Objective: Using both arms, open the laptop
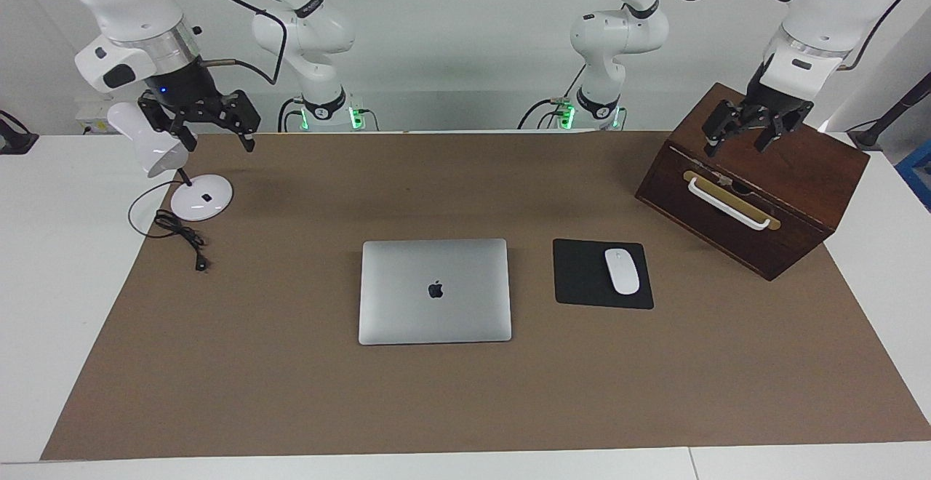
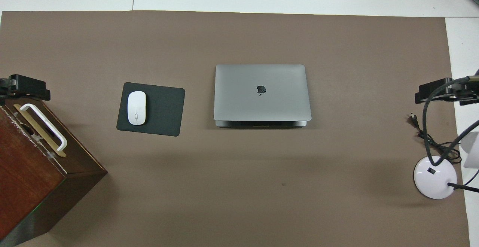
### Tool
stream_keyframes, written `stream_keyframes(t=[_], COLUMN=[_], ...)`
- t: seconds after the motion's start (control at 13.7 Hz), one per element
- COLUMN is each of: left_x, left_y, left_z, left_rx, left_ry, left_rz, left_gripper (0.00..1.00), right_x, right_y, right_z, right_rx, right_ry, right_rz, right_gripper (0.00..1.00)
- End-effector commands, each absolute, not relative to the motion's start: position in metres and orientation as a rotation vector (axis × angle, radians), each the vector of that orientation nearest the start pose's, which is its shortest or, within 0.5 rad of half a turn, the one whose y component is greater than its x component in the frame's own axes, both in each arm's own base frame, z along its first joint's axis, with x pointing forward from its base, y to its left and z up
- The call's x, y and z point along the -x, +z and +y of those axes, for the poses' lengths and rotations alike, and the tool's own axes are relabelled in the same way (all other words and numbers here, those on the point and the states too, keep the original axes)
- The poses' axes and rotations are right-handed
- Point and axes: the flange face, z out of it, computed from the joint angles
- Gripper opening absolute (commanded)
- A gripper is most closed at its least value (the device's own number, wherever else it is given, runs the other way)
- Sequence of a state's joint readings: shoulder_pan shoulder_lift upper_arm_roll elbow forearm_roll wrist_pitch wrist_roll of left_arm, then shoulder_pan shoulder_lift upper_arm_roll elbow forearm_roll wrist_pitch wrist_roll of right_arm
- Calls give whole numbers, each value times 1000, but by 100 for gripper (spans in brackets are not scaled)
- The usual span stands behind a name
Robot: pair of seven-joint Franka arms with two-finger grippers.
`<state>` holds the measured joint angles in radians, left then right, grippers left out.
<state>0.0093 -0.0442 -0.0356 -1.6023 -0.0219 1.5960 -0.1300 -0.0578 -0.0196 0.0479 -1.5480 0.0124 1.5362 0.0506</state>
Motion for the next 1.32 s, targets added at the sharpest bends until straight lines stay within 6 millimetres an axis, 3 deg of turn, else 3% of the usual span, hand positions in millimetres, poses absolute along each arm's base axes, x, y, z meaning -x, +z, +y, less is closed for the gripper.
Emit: stream_keyframes(t=[0.0,0.22,0.58,0.73,0.88,1.24], left_x=[-537,-536,-530,-526,-517,-496], left_y=[634,637,624,615,606,577], left_z=[-18,-18,-23,-23,-27,-54], left_rx=[3162,3162,3159,3156,3148,3157], left_ry=[-93,-98,-52,-13,19,28], left_rz=[-323,-323,-314,-314,-356,-686], left_gripper=[100,100,31,12,0,0], right_x=[-540,-540,-540,-540,-540,-540], right_y=[642,642,643,643,643,642], right_z=[-8,-8,-8,-8,-7,-6], right_rx=[3137,3137,3136,3136,3136,3137], right_ry=[-38,-38,-38,-41,-41,-36], right_rz=[77,79,82,84,82,72], right_gripper=[100,100,100,100,100,100])
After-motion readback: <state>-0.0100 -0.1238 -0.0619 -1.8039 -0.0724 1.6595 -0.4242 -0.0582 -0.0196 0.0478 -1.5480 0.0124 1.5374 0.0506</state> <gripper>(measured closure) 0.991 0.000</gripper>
